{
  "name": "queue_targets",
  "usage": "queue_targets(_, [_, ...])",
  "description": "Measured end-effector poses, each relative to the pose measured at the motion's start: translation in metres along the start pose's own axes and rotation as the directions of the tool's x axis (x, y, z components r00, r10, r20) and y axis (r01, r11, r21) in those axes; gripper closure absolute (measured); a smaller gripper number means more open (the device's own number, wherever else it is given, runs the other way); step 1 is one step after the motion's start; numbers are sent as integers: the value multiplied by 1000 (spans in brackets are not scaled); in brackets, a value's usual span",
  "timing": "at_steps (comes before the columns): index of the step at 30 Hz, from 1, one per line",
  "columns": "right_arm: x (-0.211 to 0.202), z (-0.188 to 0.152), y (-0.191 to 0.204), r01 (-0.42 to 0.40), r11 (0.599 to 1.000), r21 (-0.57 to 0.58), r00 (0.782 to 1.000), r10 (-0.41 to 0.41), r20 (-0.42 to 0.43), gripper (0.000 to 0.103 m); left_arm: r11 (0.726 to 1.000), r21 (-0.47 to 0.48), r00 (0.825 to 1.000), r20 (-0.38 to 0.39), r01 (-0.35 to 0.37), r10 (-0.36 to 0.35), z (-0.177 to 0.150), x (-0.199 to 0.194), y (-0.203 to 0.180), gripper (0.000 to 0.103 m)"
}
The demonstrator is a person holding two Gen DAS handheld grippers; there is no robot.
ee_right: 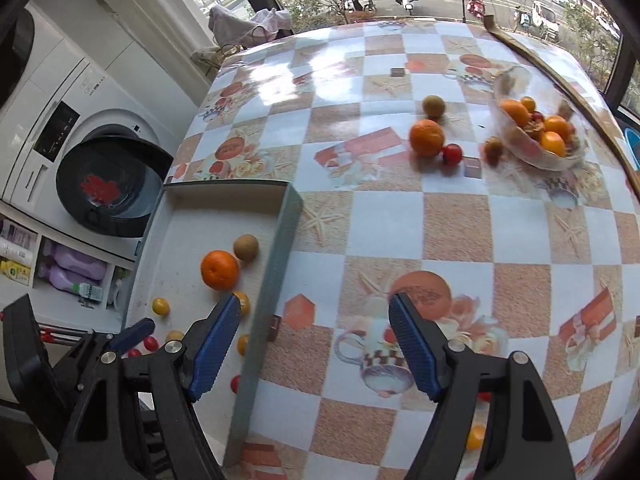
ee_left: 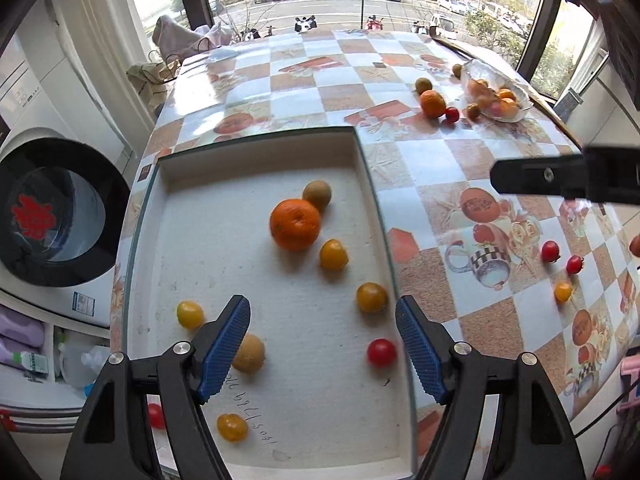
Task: Organize fruits
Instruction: 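Move both open tools toward two red tomatoes on the table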
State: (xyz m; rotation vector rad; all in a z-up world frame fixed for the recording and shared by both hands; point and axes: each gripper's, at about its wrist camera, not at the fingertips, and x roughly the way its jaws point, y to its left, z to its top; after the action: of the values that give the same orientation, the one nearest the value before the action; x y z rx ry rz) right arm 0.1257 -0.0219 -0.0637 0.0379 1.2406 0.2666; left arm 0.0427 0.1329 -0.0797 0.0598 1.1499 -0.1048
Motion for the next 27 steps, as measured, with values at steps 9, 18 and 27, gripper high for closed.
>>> queue_targets(9, [-38, -74, -115, 200, 969, 143, 979, -192, -70, 23, 978, 151, 990, -21, 144, -142, 23, 6, -89, 27])
queue_targets(18, [-30, -103, -159, 200, 959, 199, 978, -184, -98, 45, 927, 272, 966, -97, 258, -240, 34, 37, -164, 27])
queue_targets(27, [-25, -109, -167, 122, 980, 160, 990, -109, -87, 52, 907, 301, 953, -154, 295, -259, 46, 68, -196, 27])
